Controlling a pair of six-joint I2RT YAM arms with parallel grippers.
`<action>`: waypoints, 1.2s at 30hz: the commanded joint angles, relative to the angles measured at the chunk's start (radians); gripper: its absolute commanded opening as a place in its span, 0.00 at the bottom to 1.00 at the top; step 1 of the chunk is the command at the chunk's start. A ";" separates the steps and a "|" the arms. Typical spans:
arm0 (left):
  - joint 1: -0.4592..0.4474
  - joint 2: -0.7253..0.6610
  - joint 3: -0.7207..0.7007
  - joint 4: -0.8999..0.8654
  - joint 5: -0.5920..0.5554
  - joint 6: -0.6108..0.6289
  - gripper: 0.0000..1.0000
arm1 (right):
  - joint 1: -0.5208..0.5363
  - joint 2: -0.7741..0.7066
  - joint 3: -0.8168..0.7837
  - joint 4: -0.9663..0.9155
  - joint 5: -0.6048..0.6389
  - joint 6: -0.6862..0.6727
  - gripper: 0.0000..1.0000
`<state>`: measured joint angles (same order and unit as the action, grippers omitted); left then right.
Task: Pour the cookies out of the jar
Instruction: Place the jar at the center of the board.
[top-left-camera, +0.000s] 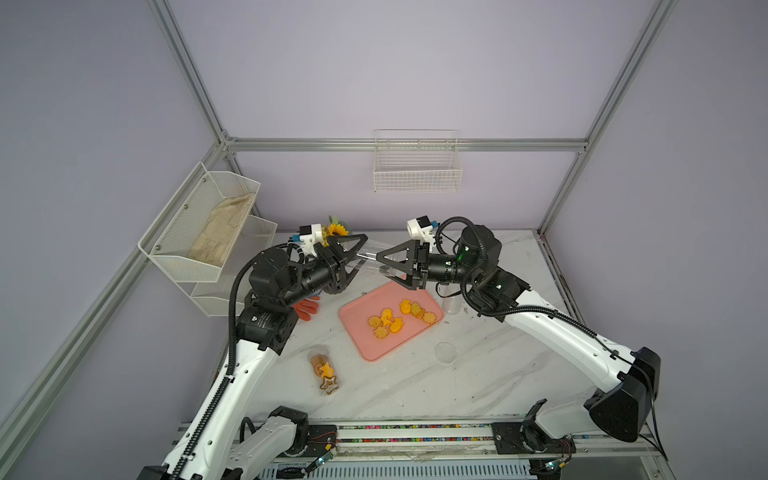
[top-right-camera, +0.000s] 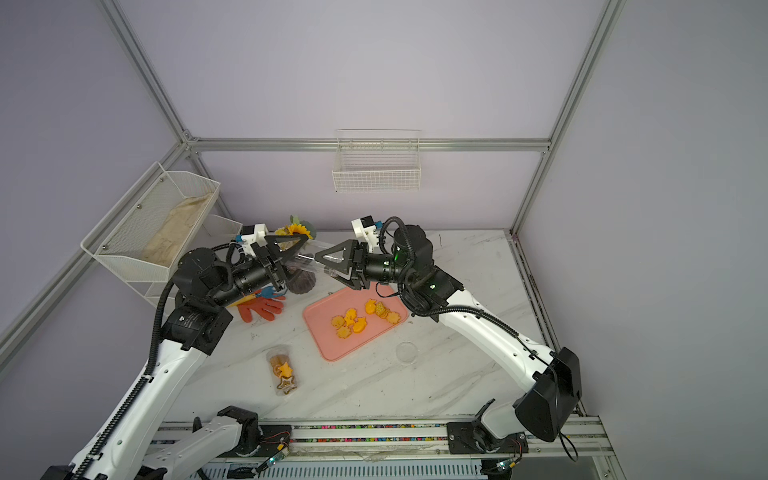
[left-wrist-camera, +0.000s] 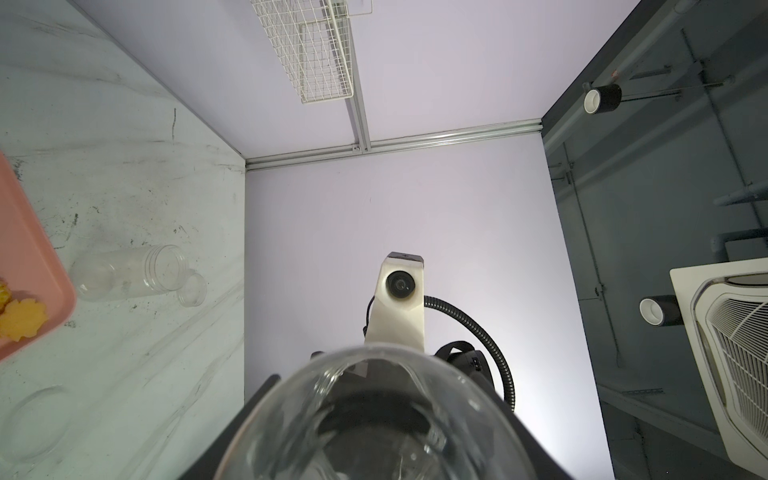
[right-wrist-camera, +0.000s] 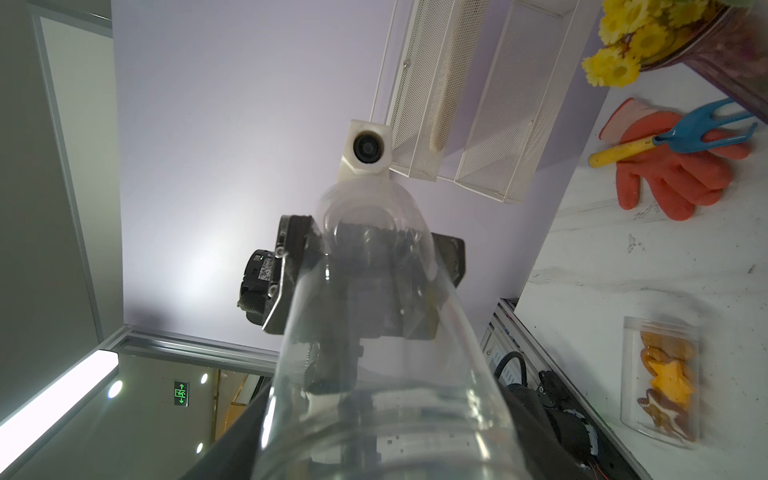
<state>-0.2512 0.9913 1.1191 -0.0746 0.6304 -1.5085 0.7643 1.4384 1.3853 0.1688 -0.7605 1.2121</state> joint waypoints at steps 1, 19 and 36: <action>-0.005 -0.002 -0.026 0.035 0.005 0.003 0.62 | 0.006 -0.004 0.012 0.061 0.010 0.025 0.67; -0.004 -0.002 0.004 -0.054 -0.003 0.068 1.00 | -0.004 -0.003 0.020 -0.013 -0.014 -0.026 0.64; 0.151 -0.129 0.059 -0.446 0.026 0.269 1.00 | -0.161 -0.111 -0.015 -0.578 -0.060 -0.348 0.64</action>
<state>-0.1165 0.8749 1.1217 -0.4805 0.6254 -1.2919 0.6018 1.3544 1.3602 -0.2413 -0.8082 0.9783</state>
